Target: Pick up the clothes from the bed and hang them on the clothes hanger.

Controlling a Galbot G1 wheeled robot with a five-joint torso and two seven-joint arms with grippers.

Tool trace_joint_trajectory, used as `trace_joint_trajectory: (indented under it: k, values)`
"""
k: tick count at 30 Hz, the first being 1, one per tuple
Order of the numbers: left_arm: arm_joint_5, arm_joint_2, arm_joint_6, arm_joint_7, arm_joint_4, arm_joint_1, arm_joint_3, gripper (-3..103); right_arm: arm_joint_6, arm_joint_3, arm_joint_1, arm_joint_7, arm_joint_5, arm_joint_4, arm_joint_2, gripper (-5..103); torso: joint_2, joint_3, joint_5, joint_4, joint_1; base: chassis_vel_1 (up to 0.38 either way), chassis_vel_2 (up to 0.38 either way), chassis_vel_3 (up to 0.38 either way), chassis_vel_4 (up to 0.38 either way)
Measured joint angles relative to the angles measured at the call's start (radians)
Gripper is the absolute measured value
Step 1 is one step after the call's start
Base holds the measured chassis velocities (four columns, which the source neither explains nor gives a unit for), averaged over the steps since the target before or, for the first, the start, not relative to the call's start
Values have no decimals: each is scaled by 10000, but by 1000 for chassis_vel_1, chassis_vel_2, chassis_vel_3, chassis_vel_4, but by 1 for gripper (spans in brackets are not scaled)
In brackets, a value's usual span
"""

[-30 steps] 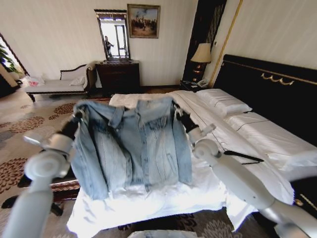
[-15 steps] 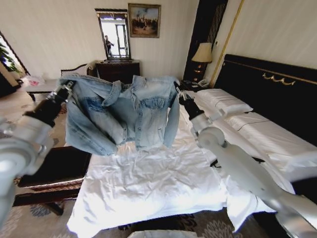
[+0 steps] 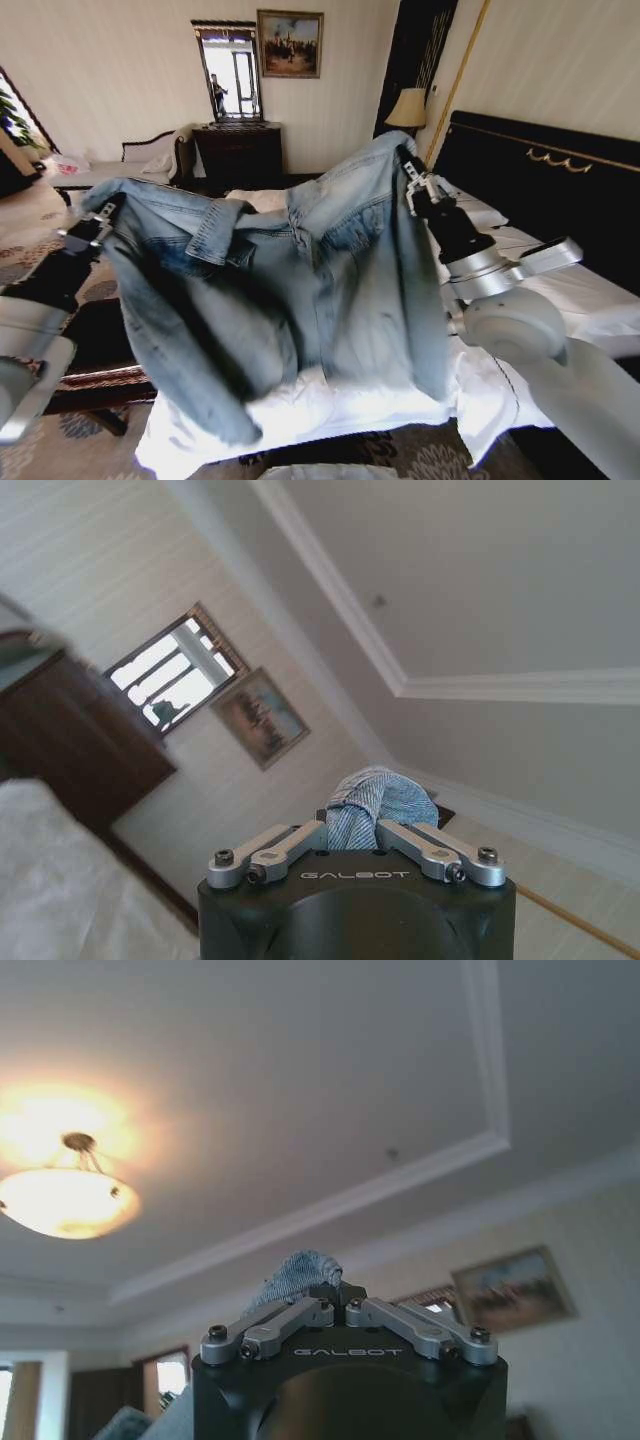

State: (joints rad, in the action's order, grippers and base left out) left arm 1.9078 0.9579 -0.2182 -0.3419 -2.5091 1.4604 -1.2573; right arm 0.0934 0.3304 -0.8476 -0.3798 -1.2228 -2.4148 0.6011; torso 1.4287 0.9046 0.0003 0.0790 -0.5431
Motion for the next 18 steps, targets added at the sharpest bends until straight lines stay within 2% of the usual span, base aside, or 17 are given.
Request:
trace_joint_trajectory:
  k: [2, 3, 4, 5, 6, 7, 9, 10, 11, 12, 13, 15, 16, 18]
  values:
    - [3, 157, -37, -84, 8, -38, 214, 3, -225, -147, 9, -256, -8, 63, 22, 1, 0, 0, -5, 0, 0, 0, 0, 0, 0]
    - [23, 452, -163, -234, 19, -125, 689, 3, -592, -464, 0, -624, 16, 274, 103, 1, 0, 1, -7, -2, 0, 0, 0, 0, 0]
    - [45, 785, -332, -399, 32, -263, 1394, 3, -986, -851, -67, -908, 87, 595, 218, 1, 0, 2, -4, -5, -1, 0, 0, 0, 0]
    - [-188, 1264, -493, -516, 394, -570, 2758, 3, -1584, -1774, -106, -1286, 235, 1282, 425, 1, -1, 3, 2, -4, -2, 0, 0, 0, 0]
    - [-544, 1533, -594, -532, 1068, -810, 3573, 3, -1864, -2510, -50, -1512, 366, 1846, 595, 1, -1, 4, 5, -3, -2, 0, 0, 0, 0]
    - [-544, 1533, -594, -532, 1068, -810, 3573, 3, -1864, -2510, -50, -1512, 366, 1846, 595, 1, -1, 4, 5, -3, -2, 0, 0, 0, 0]
    - [-1581, 2054, -811, -492, 3220, -1427, 5190, 3, -2107, -4199, 275, -1708, 646, 3534, 1106, 1, -2, 5, 3, 3, -4, 0, 0, 0, 0]
    - [-2447, 2375, -935, -291, 4604, -1808, 6016, 3, -2121, -5043, 502, -1728, 832, 4561, 1421, 1, -5, 9, -10, 1, -7, 0, 0, 0, 0]
    - [-2447, 2375, -935, -291, 4604, -1808, 6016, 3, -2121, -5043, 502, -1728, 832, 4561, 1421, 1, -5, 9, -10, 1, -7, 0, 0, 0, 0]
    - [-3354, 2704, -985, -31, 5886, -2208, 6595, 3, -2123, -5844, 793, -1718, 1061, 5551, 1800, 1, -7, 11, 0, 2, -14, 0, 0, 0, 0]
    - [-3588, 2822, -989, 35, 6264, -2328, 6712, 3, -2123, -6040, 886, -1700, 1126, 5808, 1909, 1, -7, 11, 2, 2, -14, 0, 0, 0, 0]
    - [-4490, 3418, -1008, 328, 8068, -2896, 7013, 3, -2121, -6843, 1401, -1568, 1472, 7188, 2469, 1, -8, 11, -9, -2, -15, 0, 0, 0, 0]
    - [-4490, 3418, -1008, 328, 8068, -2896, 7013, 3, -2121, -6843, 1401, -1568, 1472, 7188, 2469, 1, -8, 11, -9, -2, -15, 0, 0, 0, 0]
    - [-4969, 3566, -981, 555, 8815, -3160, 7033, 3, -2033, -7233, 1762, -1362, 1702, 8174, 2827, 1, -7, 8, -2, -2, -12, 0, 0, 0, 0]
